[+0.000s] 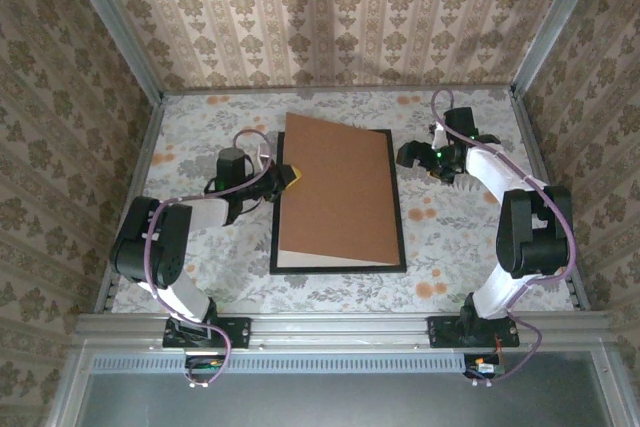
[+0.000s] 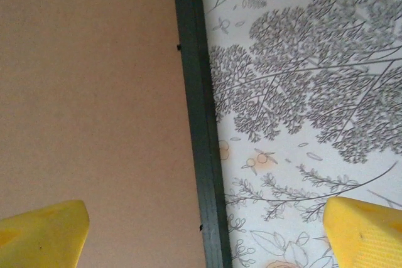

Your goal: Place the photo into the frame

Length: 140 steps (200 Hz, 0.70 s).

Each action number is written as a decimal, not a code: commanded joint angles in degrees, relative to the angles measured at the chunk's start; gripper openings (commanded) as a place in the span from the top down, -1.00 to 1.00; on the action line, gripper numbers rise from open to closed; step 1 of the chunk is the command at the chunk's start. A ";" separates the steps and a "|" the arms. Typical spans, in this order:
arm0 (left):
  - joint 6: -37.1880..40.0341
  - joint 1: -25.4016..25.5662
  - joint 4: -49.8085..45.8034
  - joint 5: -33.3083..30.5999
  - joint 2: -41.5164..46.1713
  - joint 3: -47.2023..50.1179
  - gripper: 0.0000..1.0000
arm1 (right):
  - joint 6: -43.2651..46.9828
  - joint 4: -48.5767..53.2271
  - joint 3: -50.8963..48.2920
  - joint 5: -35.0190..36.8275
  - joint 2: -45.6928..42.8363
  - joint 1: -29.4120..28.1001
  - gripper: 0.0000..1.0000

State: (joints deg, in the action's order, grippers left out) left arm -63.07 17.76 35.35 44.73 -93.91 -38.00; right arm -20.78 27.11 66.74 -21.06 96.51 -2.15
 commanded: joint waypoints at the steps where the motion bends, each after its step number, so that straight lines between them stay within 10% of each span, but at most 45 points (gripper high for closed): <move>1: -0.85 0.53 3.06 -1.97 -0.81 0.98 0.88 | -0.24 -0.13 -1.69 -1.27 0.70 -0.74 -0.94; 140: 13.61 0.67 -16.42 -5.50 -1.89 -3.57 0.01 | -0.85 -1.09 -2.79 -1.18 1.57 -2.33 -0.94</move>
State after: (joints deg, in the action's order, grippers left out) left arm -54.83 17.98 25.15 40.10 -95.68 -38.63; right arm -21.17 26.74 64.73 -21.41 96.92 -4.08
